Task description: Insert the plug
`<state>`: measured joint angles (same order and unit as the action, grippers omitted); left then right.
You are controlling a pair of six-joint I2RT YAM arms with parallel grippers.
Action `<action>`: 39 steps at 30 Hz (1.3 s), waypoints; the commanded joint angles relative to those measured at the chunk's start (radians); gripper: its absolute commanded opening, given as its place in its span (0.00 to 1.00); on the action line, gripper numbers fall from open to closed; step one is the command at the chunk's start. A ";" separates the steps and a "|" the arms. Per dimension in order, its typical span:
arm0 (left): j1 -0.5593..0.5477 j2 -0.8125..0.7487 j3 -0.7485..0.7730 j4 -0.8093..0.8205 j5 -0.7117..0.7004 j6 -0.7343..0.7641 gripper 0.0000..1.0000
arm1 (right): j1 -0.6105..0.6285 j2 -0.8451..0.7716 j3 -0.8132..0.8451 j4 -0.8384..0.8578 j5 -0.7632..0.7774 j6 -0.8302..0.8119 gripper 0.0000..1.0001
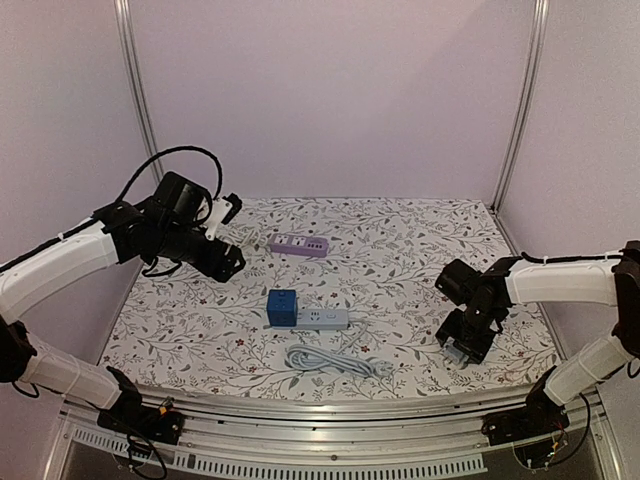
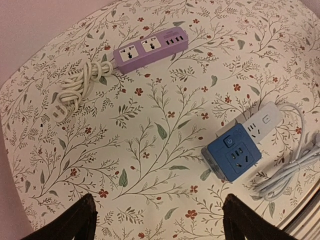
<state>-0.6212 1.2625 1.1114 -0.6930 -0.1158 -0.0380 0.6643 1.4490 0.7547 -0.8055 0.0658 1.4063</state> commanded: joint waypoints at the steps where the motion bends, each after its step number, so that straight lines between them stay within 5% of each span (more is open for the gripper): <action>1: 0.008 -0.004 -0.013 0.009 0.015 0.005 0.87 | -0.006 0.023 0.012 0.014 -0.007 0.013 0.66; 9: 0.008 0.004 -0.007 0.009 0.014 0.024 0.87 | -0.006 0.024 0.011 0.016 -0.006 0.019 0.54; 15: 0.008 0.009 0.005 0.005 0.015 0.027 0.87 | -0.005 0.016 0.016 0.052 -0.015 -0.024 0.23; 18: 0.008 0.015 0.022 -0.002 0.024 0.026 0.87 | -0.006 0.016 0.041 0.055 -0.015 -0.070 0.15; 30: -0.018 0.030 0.074 -0.002 0.193 -0.126 0.82 | -0.005 -0.035 0.258 0.045 -0.020 -0.291 0.13; 39: -0.040 0.120 0.181 -0.026 0.377 -0.277 0.79 | 0.026 -0.006 0.368 0.068 -0.140 -0.646 0.10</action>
<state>-0.6479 1.3338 1.2205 -0.6987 0.1463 -0.2295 0.6716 1.4300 1.0710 -0.7380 -0.0200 0.9691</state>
